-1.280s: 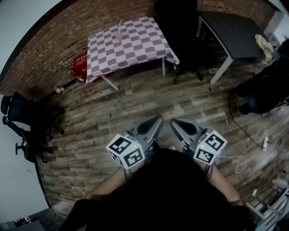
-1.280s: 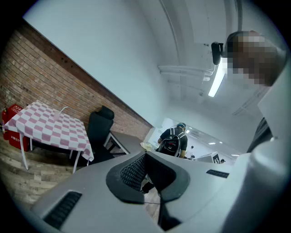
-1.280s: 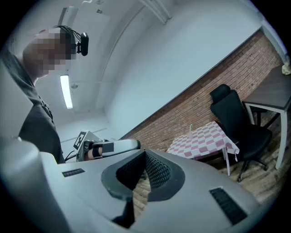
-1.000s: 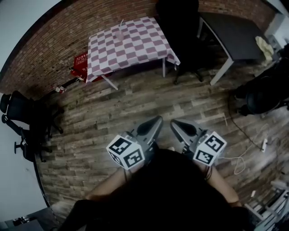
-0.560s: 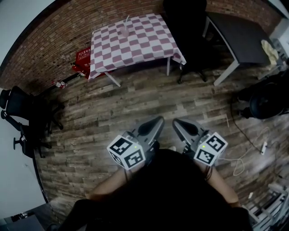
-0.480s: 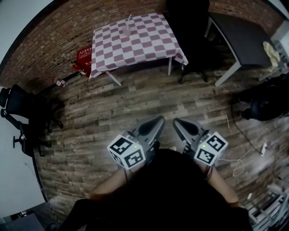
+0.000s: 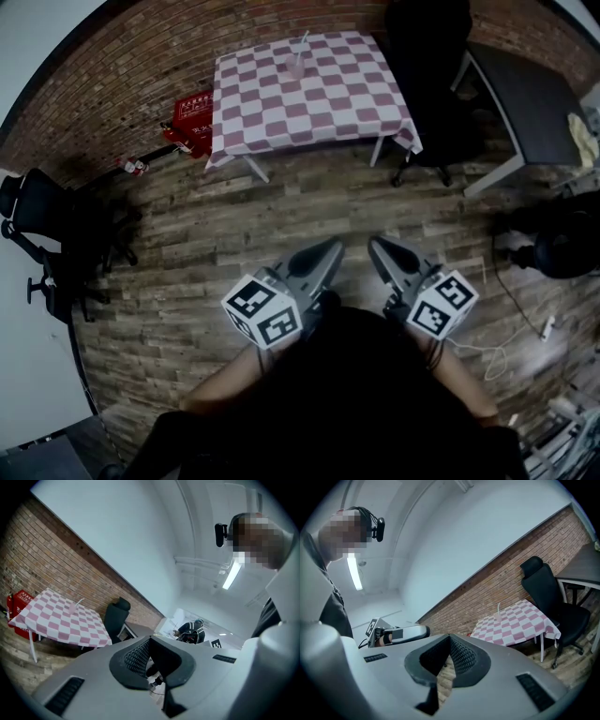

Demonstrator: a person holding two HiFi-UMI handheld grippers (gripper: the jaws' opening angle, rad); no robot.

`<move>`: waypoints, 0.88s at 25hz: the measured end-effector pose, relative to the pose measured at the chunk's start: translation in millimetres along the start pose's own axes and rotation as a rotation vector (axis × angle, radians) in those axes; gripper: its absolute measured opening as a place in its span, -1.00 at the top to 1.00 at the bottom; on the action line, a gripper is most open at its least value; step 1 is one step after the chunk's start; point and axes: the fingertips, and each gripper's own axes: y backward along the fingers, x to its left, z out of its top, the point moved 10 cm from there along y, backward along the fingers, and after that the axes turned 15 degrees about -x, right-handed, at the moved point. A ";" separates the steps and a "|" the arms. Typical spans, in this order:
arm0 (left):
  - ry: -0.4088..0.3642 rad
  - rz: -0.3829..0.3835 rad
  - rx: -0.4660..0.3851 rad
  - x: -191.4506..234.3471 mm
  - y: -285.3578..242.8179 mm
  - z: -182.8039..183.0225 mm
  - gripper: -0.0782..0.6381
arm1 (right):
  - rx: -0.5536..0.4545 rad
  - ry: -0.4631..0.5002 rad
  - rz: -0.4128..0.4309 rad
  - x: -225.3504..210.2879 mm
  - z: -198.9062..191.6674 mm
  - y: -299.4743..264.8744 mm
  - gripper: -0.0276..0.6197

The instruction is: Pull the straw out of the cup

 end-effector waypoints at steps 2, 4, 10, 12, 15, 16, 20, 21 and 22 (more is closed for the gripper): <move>-0.007 0.002 -0.002 17.8 3.5 16.7 0.75 | 0.001 -0.003 0.004 1.7 -0.5 -27.8 0.88; -0.017 0.011 -0.005 34.6 9.6 32.4 0.75 | 0.007 -0.009 0.015 5.9 -1.7 -53.9 0.88; -0.017 0.026 -0.014 70.4 27.9 58.4 0.75 | 0.054 -0.010 0.095 23.8 -16.6 -113.6 0.88; -0.016 0.041 -0.017 78.5 33.3 61.6 0.75 | 0.070 -0.014 0.108 25.9 -20.1 -125.7 0.88; -0.012 0.073 -0.026 88.8 38.8 65.8 0.75 | 0.092 -0.027 0.125 24.5 -23.6 -140.6 0.88; -0.007 0.084 -0.030 92.5 40.0 65.8 0.75 | 0.100 -0.033 0.133 22.7 -25.7 -145.2 0.88; 0.005 0.132 -0.044 107.3 40.2 66.1 0.75 | 0.131 -0.055 0.159 11.2 -31.5 -162.1 0.88; 0.002 0.140 -0.049 109.1 37.9 67.4 0.75 | 0.135 -0.056 0.169 8.4 -30.0 -166.5 0.88; -0.002 0.147 -0.053 110.5 34.8 68.7 0.75 | 0.138 -0.055 0.181 5.2 -27.9 -171.1 0.88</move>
